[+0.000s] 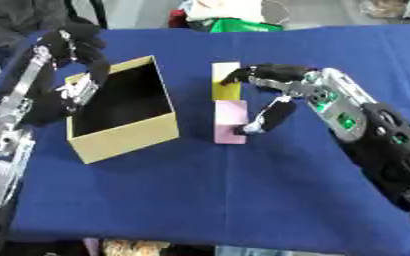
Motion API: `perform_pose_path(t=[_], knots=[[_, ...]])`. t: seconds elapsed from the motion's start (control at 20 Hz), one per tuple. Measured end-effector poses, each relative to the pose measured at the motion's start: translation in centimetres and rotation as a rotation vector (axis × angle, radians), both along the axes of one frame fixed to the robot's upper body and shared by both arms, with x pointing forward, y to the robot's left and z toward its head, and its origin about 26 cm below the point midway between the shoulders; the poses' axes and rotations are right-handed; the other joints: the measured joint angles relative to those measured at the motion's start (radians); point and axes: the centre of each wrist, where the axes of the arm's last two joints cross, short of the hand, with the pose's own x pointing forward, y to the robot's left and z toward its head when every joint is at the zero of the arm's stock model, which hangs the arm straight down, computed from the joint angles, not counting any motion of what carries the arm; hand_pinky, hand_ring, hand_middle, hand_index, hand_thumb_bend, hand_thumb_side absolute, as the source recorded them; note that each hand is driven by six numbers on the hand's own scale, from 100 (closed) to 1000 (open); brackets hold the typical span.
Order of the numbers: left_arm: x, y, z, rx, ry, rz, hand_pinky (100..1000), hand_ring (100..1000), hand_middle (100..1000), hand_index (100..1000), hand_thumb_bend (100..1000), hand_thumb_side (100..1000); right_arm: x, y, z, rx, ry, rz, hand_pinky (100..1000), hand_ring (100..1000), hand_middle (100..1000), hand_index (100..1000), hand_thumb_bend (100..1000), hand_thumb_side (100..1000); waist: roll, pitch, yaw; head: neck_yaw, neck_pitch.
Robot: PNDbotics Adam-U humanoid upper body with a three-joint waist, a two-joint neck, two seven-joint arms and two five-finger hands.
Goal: Pick up objects on the table and place them in the box.
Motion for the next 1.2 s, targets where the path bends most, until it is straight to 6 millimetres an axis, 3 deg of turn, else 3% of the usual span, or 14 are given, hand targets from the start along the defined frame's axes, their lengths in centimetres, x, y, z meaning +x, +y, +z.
perform_pose_path(t=[0.35, 0.7, 0.95, 1.2], knots=[[0.0, 0.0, -0.01, 0.002, 0.001, -0.002, 649, 667, 667, 848, 346, 639, 0.14, 0.14, -0.44, -0.003, -0.006, -0.002, 880, 878, 848, 908, 463, 427, 0.002, 0.0, 0.0, 0.0, 0.0], [0.01, -0.01, -0.02, 0.002, 0.001, -0.006, 650, 669, 667, 846, 335, 642, 0.16, 0.08, -0.73, -0.001, -0.035, 0.001, 843, 783, 678, 746, 425, 397, 0.002, 0.0, -0.002, 0.0, 0.0], [0.06, 0.02, -0.11, 0.001, 0.005, -0.006, 651, 669, 667, 846, 332, 642, 0.12, 0.17, -0.87, 0.008, -0.071, -0.002, 837, 772, 640, 656, 407, 387, 0.002, 0.0, -0.002, 0.001, 0.0], [0.08, 0.03, -0.13, 0.0, 0.006, -0.007, 651, 669, 667, 846, 328, 643, 0.07, 0.34, -0.96, 0.002, -0.104, 0.001, 829, 743, 527, 560, 361, 363, 0.001, 0.0, -0.001, 0.002, 0.0]])
